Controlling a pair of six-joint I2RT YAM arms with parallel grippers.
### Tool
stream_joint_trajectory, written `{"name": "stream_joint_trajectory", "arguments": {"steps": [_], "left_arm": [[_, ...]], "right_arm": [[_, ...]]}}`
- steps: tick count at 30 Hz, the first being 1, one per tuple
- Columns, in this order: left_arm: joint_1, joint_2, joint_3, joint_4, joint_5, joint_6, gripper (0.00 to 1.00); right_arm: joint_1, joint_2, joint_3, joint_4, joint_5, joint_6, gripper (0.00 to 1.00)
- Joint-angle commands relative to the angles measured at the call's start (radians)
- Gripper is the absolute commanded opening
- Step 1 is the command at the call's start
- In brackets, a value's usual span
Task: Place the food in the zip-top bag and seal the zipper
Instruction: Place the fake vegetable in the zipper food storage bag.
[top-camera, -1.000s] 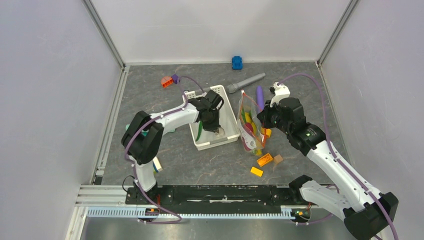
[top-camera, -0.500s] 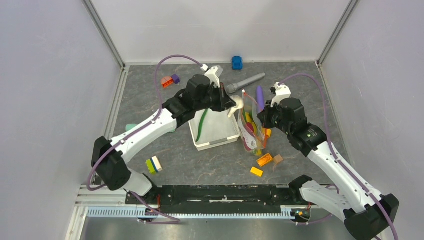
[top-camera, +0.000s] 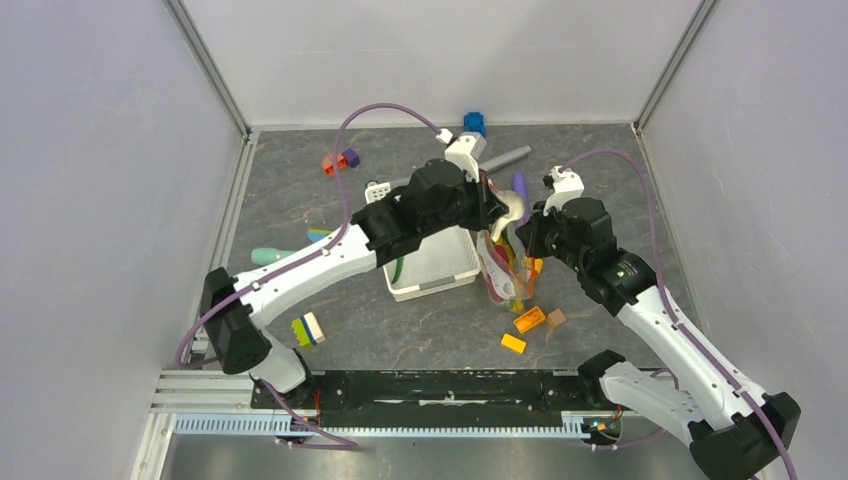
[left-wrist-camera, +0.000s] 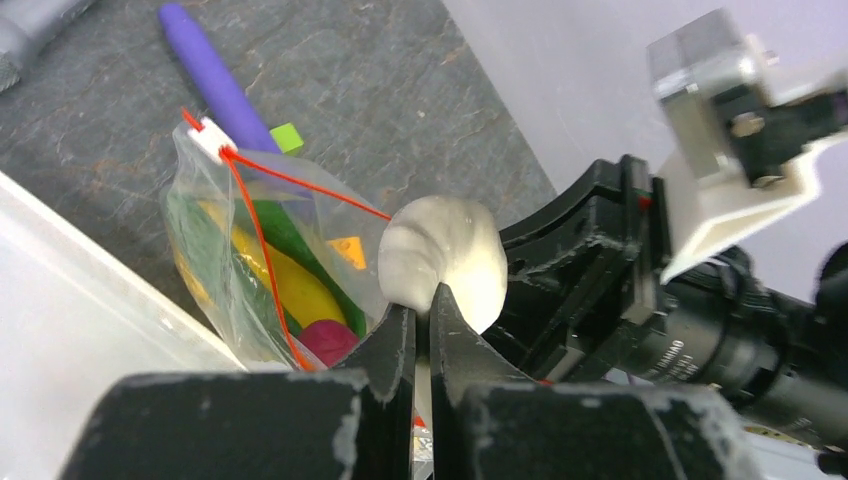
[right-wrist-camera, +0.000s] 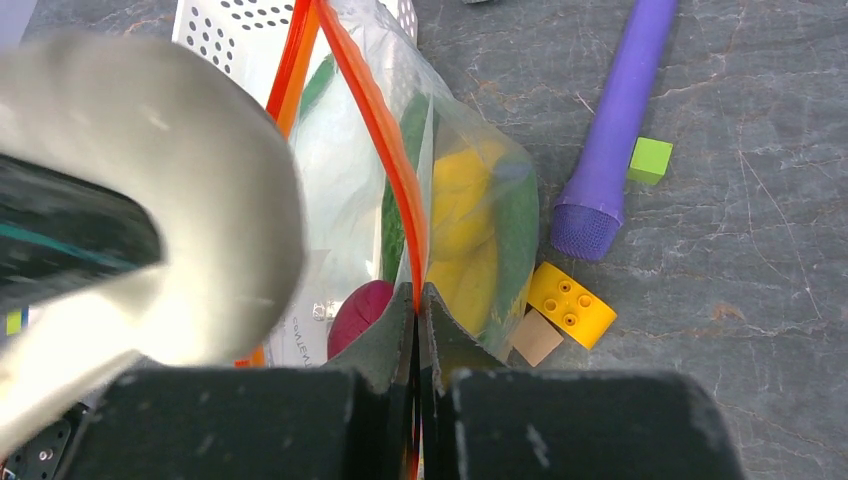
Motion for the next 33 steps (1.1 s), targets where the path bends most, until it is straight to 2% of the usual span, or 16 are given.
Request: {"name": "stream_joint_trajectory", "arguments": {"steps": [1,7,19,22,25,29,30,33], "left_arm": [[-0.027,0.026,0.049,-0.12,-0.117,-0.051,0.02],[-0.045,0.044,0.045,-0.222,-0.141,-0.117,0.02],[-0.052,0.258,0.324,-0.493,-0.233,-0.212,0.02],[-0.055,0.305,0.385,-0.542,-0.279,-0.234,0.12],[-0.058,0.331,0.414,-0.543,-0.288,-0.246,0.16],[-0.07,0.358,0.446,-0.553,-0.321,-0.247,0.25],[-0.074,0.36,0.451,-0.561,-0.341,-0.247,0.29],[-0.084,0.353,0.451,-0.567,-0.373,-0.233,0.6]], "right_arm": [[0.002,-0.023,0.0,0.028,0.012,-0.004,0.02],[0.003,-0.018,-0.001,0.039,-0.002,-0.005,0.02],[0.004,-0.073,-0.047,0.185,-0.183,-0.065,0.01],[0.004,-0.082,-0.062,0.213,-0.243,-0.074,0.02],[0.004,-0.079,-0.066,0.219,-0.274,-0.076,0.02],[0.003,-0.085,-0.064,0.22,-0.253,-0.077,0.02],[0.004,-0.086,-0.063,0.22,-0.24,-0.075,0.02],[0.004,-0.087,-0.06,0.216,-0.212,-0.066,0.02]]}}
